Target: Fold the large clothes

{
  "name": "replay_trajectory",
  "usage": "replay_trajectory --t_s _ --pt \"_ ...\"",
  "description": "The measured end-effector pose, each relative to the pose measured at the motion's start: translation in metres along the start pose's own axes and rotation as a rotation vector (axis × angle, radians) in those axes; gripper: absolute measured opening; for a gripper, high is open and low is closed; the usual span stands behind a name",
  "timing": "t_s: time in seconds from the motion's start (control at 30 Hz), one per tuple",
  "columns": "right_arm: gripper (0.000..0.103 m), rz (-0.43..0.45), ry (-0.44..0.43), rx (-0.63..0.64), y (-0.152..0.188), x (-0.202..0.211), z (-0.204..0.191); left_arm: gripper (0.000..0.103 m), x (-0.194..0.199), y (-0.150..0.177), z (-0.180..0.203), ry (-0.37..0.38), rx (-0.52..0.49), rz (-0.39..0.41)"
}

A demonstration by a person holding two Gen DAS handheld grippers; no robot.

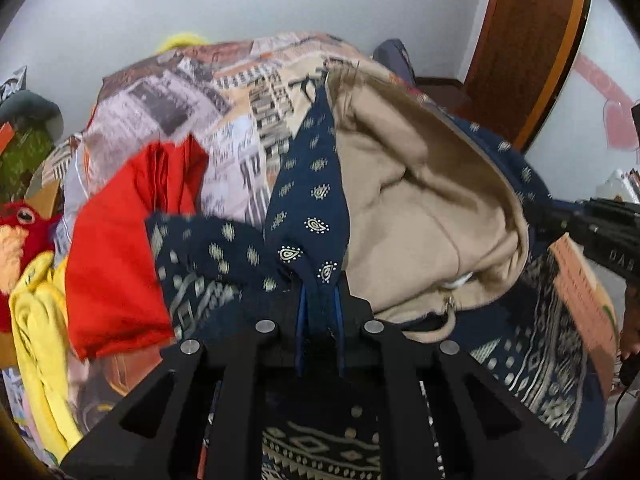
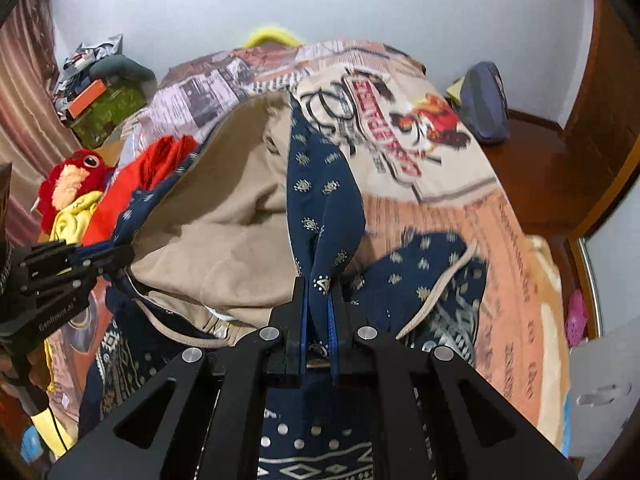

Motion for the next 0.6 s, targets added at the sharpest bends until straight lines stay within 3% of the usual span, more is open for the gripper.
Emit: replay_trajectory --t_s 0.07,0.2,0.27,0.3,0.33,0.4,0.6 --pt "0.008 -0.016 0.016 0.001 0.009 -0.005 -0.003 0.015 -0.009 0.011 -0.005 -0.012 0.041 -0.021" --pt "0.012 -0.058 0.052 0.012 0.022 -0.016 -0.007 0.033 -0.023 0.023 -0.003 -0.035 0.051 -0.062" --pt "0.019 -0.079 0.067 0.037 0.023 -0.017 -0.01 0.042 -0.021 0.025 0.001 -0.047 0.021 -0.057" --pt "0.028 -0.089 0.067 0.05 0.024 -0.015 -0.011 0.045 -0.019 0.026 0.004 -0.048 0.007 -0.052" --pt "0.039 -0.094 0.065 0.063 0.024 -0.014 -0.012 0.045 -0.014 0.026 0.007 -0.042 -0.004 -0.042" --pt "0.048 -0.078 0.077 0.085 0.024 -0.006 -0.015 0.047 -0.005 0.024 0.011 -0.021 -0.014 -0.029" --pt "0.065 0.015 0.106 0.1 0.004 0.014 -0.01 0.057 0.024 -0.002 0.022 -0.009 -0.069 0.074"
Point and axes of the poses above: each gripper's, at about its wrist camera, not at the fingertips, and x roughly against the way its jaws point, z to its right, y to its underside, the point moved 3 cm from there along -x, roughly the way its jaws point, and after that the axes turned 14 degrees about x, right-handed, at the moved point
